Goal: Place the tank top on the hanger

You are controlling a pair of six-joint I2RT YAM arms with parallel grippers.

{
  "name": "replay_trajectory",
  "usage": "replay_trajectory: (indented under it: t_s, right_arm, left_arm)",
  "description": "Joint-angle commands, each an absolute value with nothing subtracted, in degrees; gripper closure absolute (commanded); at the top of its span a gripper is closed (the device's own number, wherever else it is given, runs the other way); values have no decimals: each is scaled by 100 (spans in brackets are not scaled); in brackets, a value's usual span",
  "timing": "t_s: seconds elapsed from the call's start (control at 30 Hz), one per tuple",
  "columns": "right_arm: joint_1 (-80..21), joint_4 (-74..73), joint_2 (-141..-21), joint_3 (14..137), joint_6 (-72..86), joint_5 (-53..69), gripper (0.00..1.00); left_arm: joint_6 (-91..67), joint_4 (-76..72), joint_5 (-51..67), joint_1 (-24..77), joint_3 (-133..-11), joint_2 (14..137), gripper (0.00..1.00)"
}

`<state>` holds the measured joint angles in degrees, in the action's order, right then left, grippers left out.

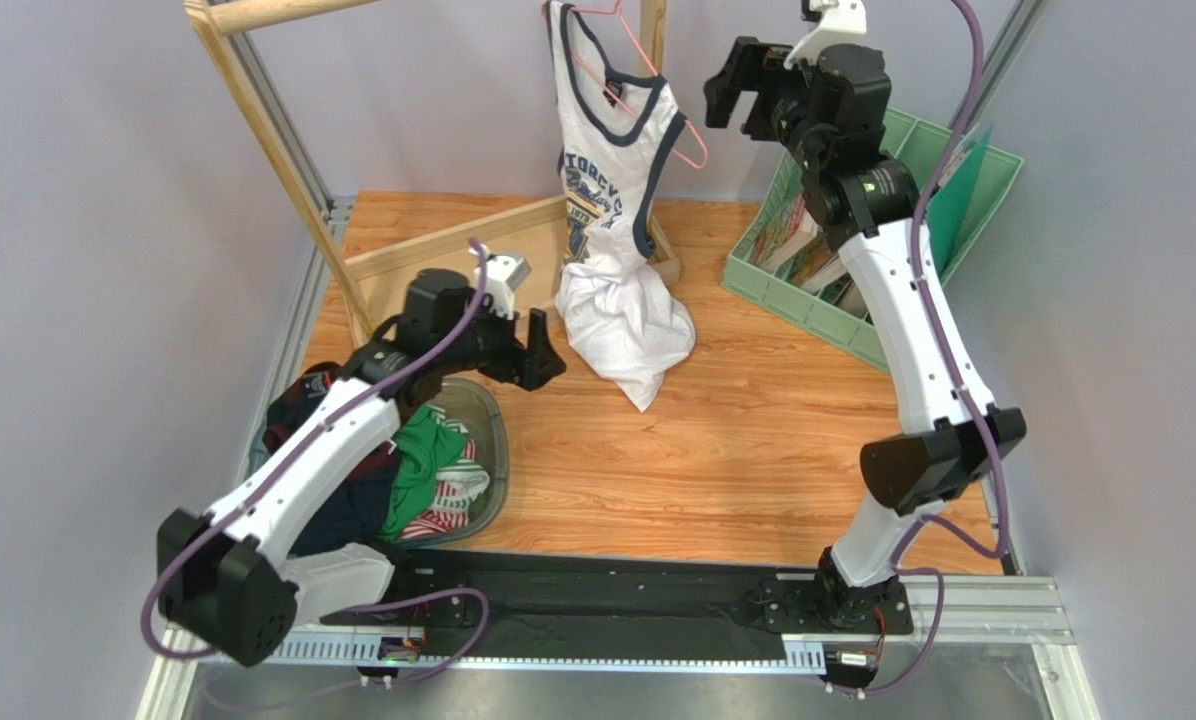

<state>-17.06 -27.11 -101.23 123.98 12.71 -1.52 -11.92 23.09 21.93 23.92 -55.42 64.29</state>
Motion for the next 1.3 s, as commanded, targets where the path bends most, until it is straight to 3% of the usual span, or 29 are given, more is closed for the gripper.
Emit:
replay_trajectory:
  t_s: [0.0, 0.37, 0.6, 0.83, 0.9, 0.93, 1.0, 1.03, 1.1, 1.13, 1.27]
  right_arm:
    - [-1670, -2725, -9187, 11525, 879, -1185, 0]
    - [-1679, -2795, -6839, 8422, 1063, -1345, 1]
    - [-1679, -3006, -6390, 8060, 1212, -1231, 1]
    - [-1679, -2927, -6293, 7867, 1512, -730, 1]
    - [-1679, -2892, -6258, 7823, 1573, -642, 2]
    - [-1670, -2883, -6258, 7779, 1591, -563, 2]
    - [-1679, -2891, -6205, 7735, 1582, -545, 2]
    - [-1679, -2892, -6196, 7700, 1582, -536, 2]
    - [-1679, -2892, -6144, 7664, 1547, -527, 2]
    - [-1679, -2883, -6135, 7629, 1538, -536, 2]
    - [-1679, -2892, -6117, 7559, 1538, -536, 2]
  left_arm:
    - [-2134, 1644, 1311, 3049, -5949, 7405, 12]
    - [-3541, 1327, 1090, 3665, -7425, 10203, 12]
    - [-3797, 1670, 572, 3674, -8120, 11214, 4]
    - [-3631, 2126, 62, 3726, -9121, 12023, 3]
    - [-3604, 2162, -174, 3727, -9184, 12155, 8]
    - [-3543, 2162, -237, 3727, -9237, 12181, 10]
    - [-3481, 2188, -438, 3727, -9281, 12261, 31]
    - [-3420, 2206, -509, 3727, -9307, 12287, 57]
    - [-3358, 2197, -728, 3718, -9290, 12278, 80]
    - [-3314, 2197, -782, 3718, -9247, 12235, 100]
    - [-3068, 2031, -1142, 3727, -8904, 11752, 100]
